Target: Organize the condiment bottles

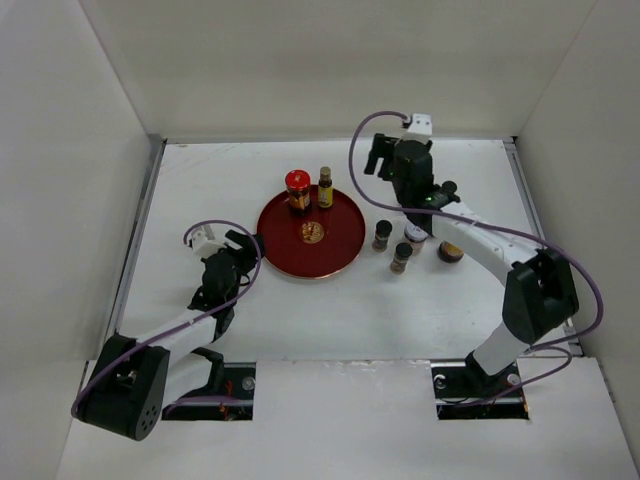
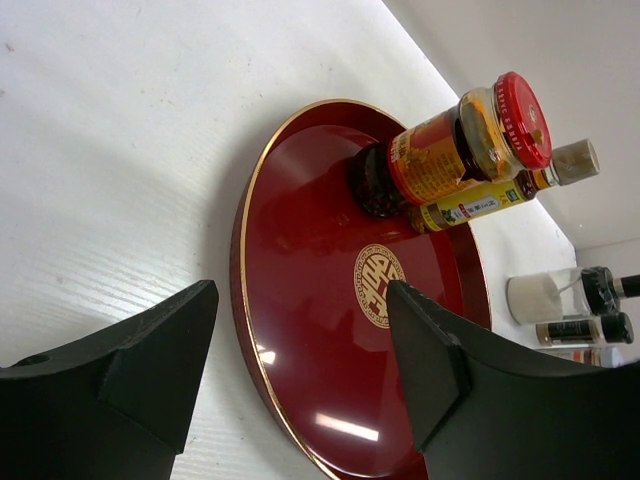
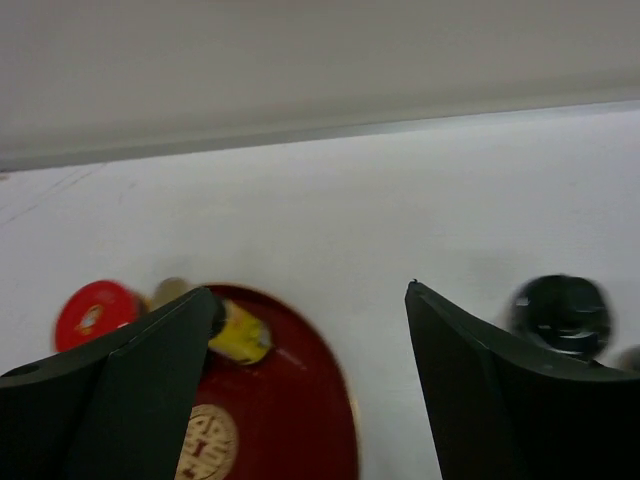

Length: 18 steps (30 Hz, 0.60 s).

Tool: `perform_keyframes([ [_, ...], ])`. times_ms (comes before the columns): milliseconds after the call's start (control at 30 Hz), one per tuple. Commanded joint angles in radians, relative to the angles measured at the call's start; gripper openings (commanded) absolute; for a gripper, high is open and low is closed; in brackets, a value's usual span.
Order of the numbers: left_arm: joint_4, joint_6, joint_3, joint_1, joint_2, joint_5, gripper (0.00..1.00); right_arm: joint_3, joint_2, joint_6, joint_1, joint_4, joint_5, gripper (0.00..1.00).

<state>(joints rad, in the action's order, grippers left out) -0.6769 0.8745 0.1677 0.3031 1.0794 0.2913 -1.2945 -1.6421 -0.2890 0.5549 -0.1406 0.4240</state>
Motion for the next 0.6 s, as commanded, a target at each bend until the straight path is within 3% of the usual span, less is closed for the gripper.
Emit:
perform_keyframes([
  [0,-0.049,0.004,0.013,0.009,0.008,0.003,0.67,0.063,0.024,0.005,-0.080,0.005,0.088,0.86],
  [233,-0.049,-0.008,0.013,0.011,-0.004,0.020,0.67,0.052,-0.045,0.042,-0.158,0.076,0.133,0.95],
  [567,-0.061,-0.016,0.016,0.053,0.063,0.094,0.67,-0.042,-0.176,0.001,-0.240,0.173,0.050,0.97],
])
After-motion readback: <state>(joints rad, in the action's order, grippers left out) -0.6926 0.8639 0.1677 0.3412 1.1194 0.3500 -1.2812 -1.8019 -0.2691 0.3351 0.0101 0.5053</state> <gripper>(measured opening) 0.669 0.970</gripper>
